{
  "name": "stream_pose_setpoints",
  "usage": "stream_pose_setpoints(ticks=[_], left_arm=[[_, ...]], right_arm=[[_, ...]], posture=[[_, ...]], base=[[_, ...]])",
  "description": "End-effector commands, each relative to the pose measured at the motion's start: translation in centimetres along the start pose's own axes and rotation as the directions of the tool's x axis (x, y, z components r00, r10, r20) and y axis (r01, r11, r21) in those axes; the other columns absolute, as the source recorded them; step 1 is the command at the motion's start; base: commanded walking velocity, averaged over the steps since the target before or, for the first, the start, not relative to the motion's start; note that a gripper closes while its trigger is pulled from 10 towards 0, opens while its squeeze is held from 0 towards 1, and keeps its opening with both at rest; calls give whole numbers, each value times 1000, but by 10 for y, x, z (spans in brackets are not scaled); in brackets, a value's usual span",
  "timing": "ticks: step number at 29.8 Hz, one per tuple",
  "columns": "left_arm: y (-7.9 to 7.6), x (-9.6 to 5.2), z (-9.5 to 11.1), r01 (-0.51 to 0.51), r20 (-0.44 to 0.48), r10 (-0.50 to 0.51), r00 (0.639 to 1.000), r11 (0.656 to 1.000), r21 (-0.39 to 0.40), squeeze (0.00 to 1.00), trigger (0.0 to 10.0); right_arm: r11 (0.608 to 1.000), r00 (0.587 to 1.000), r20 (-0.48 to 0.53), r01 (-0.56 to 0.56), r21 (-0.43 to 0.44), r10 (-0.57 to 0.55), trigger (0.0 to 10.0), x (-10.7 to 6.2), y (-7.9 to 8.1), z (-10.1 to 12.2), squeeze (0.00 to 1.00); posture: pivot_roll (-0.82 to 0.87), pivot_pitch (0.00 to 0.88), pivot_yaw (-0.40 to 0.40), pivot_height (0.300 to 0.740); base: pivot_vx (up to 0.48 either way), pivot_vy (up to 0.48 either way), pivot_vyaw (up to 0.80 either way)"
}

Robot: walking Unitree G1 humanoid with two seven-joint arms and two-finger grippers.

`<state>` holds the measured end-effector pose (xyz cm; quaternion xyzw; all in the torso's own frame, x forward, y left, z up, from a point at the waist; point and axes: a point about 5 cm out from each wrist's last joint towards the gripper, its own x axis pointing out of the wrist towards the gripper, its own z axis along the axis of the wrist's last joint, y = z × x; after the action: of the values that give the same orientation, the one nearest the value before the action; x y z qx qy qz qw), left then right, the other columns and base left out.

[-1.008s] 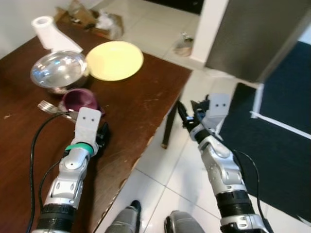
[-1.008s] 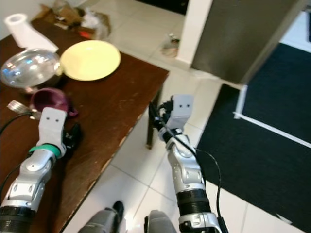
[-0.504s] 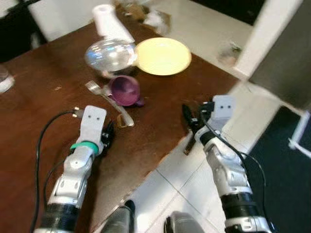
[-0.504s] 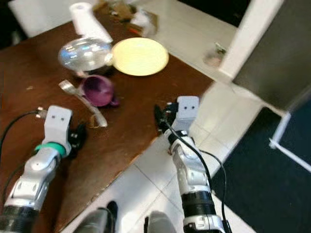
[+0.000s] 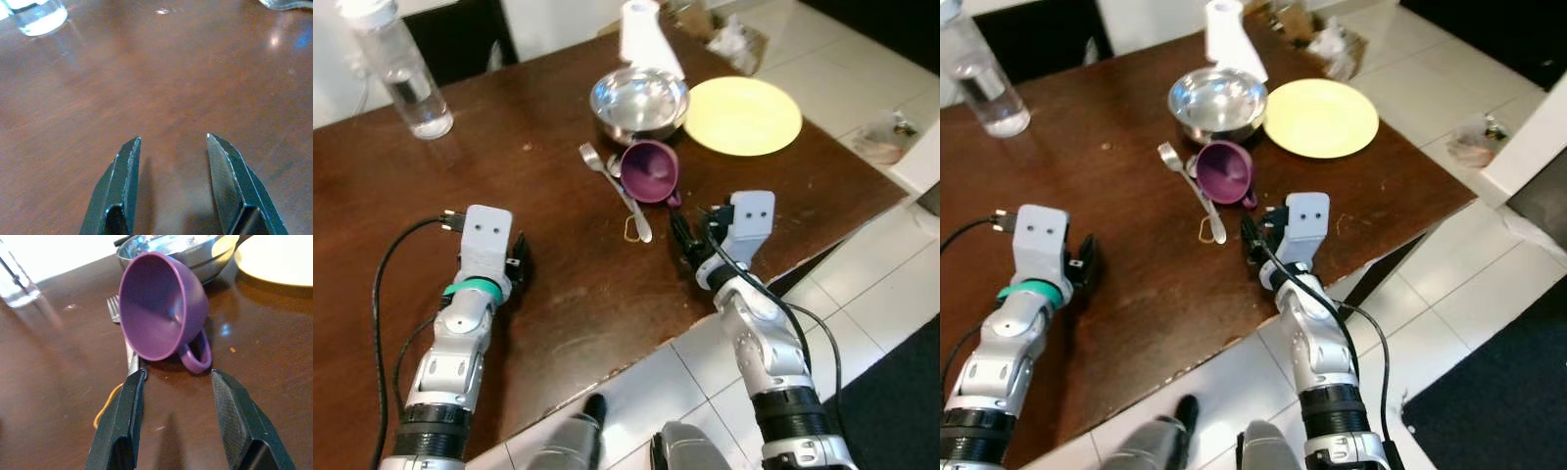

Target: Setting the table

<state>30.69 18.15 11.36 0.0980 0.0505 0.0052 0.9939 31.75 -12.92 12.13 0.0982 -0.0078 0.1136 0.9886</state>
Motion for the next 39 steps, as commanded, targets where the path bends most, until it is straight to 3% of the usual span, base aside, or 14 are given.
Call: stream_pose_setpoints(ticks=[1, 9, 18, 24, 31, 39], left_arm=[[10, 0, -5, -43, -35, 42, 999, 999, -24, 0, 10000], [15, 12, 10, -72, -19, 71, 997, 996, -46, 0, 10000], [12, 14, 11, -71, -25, 70, 997, 997, -36, 0, 10000], [12, 17, 21, -74, -15, 74, 997, 997, -20, 0, 10000], [10, 18, 26, -51, 12, 52, 999, 999, -18, 0, 10000], [7, 18, 26, -45, 3, 45, 999, 999, -30, 0, 10000]], right_arm=[[1000, 1000, -14, 9, 8, -9, 10000, 0, 3, -4, 0], [998, 998, -3, 59, 11, -59, 10000, 1, -3, -2, 0], [998, 998, 1, 58, -1, -58, 10000, 0, -3, -1, 0], [998, 998, 41, -53, -30, 54, 10000, 4, 15, 10, 0], [998, 997, 41, -58, -27, 59, 10000, 4, 17, 10, 0], [998, 998, 31, -56, -26, 56, 10000, 2, 15, 7, 0]], posture=[[-87, 66, 46, 740], [-93, 64, 50, 740], [-94, 62, 48, 740], [-88, 60, 47, 740], [-89, 59, 48, 740], [-90, 59, 47, 740]], base=[[0, 0, 0], [0, 0, 0], [0, 0, 0], [0, 0, 0], [107, 0, 0], [274, -390, 0]])
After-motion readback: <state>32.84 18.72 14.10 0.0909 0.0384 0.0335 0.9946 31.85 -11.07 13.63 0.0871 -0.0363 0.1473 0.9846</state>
